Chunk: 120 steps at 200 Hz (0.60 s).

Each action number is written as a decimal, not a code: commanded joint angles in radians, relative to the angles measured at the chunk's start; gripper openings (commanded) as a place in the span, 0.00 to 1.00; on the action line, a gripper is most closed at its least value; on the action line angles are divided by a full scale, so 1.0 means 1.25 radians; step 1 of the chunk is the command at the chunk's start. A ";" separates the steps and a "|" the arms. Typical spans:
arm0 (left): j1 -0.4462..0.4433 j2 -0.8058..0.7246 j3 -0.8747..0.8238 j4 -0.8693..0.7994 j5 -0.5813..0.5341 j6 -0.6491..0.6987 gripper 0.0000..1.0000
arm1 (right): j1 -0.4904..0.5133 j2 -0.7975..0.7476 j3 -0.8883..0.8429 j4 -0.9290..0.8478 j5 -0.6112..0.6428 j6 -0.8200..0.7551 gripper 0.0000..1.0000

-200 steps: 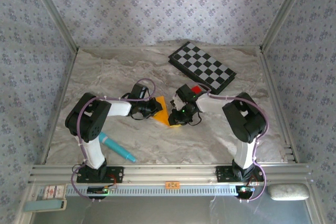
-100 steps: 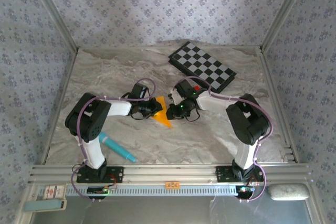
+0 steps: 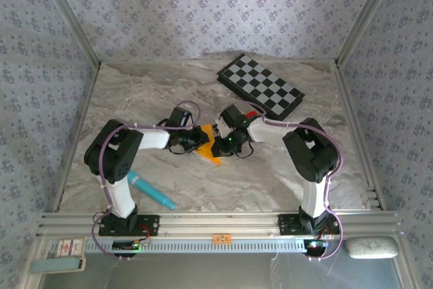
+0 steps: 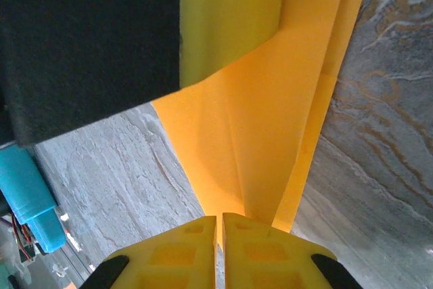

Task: Fold a paper plane with a square sheet of paper (pick it up from the middle)
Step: Fourth fold the wing at the center of the table.

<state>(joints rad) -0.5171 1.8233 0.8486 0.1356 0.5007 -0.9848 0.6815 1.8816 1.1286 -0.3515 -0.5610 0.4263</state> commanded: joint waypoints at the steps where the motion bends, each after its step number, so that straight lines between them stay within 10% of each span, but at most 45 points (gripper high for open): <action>1: 0.006 0.033 -0.002 -0.085 -0.037 0.008 0.11 | 0.005 0.017 -0.003 -0.038 0.008 -0.007 0.12; 120: 0.006 0.035 -0.006 -0.097 -0.050 0.003 0.11 | 0.007 0.047 -0.019 -0.051 -0.008 -0.007 0.13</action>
<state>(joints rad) -0.5171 1.8263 0.8551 0.1257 0.5007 -0.9852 0.6815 1.9133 1.1236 -0.3698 -0.5621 0.4259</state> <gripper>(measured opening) 0.112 0.124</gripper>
